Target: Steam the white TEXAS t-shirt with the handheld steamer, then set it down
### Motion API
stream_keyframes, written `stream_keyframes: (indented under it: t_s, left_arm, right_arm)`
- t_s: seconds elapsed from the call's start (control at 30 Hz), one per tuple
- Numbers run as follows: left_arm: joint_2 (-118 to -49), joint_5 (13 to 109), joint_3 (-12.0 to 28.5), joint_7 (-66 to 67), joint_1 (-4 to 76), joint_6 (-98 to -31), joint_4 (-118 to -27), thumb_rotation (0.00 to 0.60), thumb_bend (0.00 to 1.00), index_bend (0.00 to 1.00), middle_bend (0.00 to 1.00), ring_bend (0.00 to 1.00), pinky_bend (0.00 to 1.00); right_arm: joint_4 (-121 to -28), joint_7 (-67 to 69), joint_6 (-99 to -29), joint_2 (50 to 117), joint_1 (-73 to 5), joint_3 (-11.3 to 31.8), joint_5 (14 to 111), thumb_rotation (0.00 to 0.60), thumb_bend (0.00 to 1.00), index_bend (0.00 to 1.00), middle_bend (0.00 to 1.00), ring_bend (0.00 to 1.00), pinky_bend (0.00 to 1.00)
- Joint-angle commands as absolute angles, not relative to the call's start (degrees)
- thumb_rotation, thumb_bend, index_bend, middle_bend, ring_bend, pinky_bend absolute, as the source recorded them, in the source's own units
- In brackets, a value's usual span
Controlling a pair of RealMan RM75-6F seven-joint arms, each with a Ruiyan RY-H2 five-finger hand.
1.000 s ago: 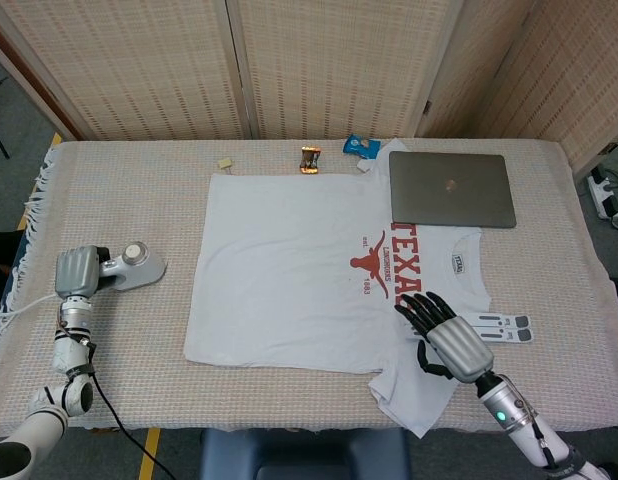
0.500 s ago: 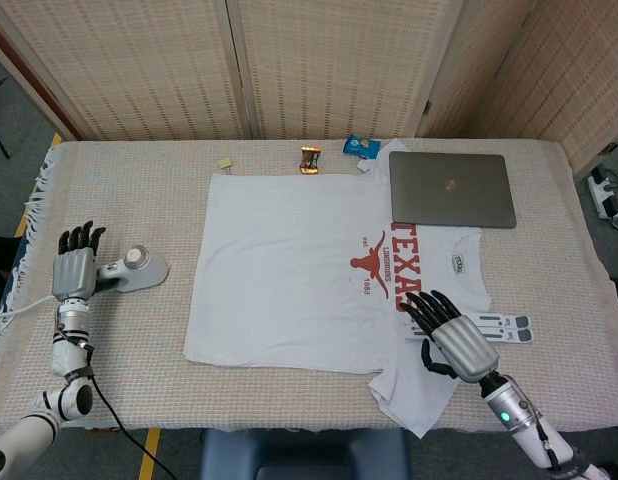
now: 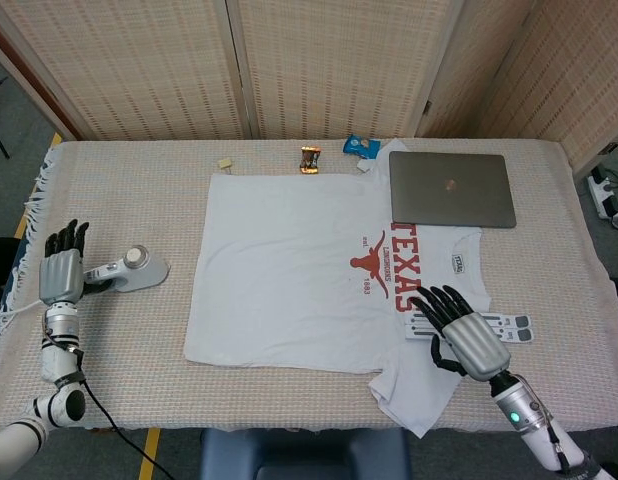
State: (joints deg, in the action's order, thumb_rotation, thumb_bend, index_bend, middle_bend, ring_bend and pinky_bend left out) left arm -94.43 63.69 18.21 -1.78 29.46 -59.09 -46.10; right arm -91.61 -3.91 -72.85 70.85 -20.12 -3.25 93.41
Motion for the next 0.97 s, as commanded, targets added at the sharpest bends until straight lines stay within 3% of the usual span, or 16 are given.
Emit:
stream_keyframes:
  t_s: [0.03, 0.2, 0.3, 0.73, 0.97]
  left_arm:
    - [-86.99, 64.24, 17.29, -3.93, 25.66, -59.93, -57.05, 0.6, 0.09, 0.05, 0.14, 0.11, 0.07]
    - [-79.83, 65.64, 15.39, -3.4, 21.39, -63.54, -68.07, 0.6, 0.1, 0.16, 0.23, 0.17, 0.12]
    - [-77.97, 66.94, 14.24, -2.56, 19.25, -66.96, -71.16, 0.6, 0.1, 0.19, 0.26, 0.19, 0.14]
    - [-71.83, 77.15, 6.71, 2.46, 8.51, -85.06, -84.24, 0.6, 0.1, 0.24, 0.26, 0.18, 0.13]
    - [-68.57, 80.2, 3.63, 3.84, 5.09, -88.33, -89.92, 0.6, 0.1, 0.25, 0.27, 0.18, 0.13]
  right_arm:
    - [-93.16, -5.67, -73.74, 69.19, -18.89, -2.51, 91.24, 0.309, 0.64, 0.0, 0.0, 0.0, 0.0]
    - [-94.78, -6.41, -76.27, 67.26, -16.43, -0.79, 86.95, 0.325, 0.17, 0.0, 0.01, 0.0, 0.0]
    - [-95.31, -6.72, -77.73, 66.68, -14.91, 0.05, 84.5, 0.332, 0.02, 0.0, 0.02, 0.0, 0.0]
    - [-92.4, -2.92, -85.81, 66.59, -6.76, 0.48, 80.99, 0.368, 0.0, 0.0, 0.0, 0.0, 0.0]
    - [-91.32, -0.52, -88.73, 67.34, -4.44, 0.12, 83.56, 0.37, 0.0, 0.0, 0.0, 0.0, 0.0]
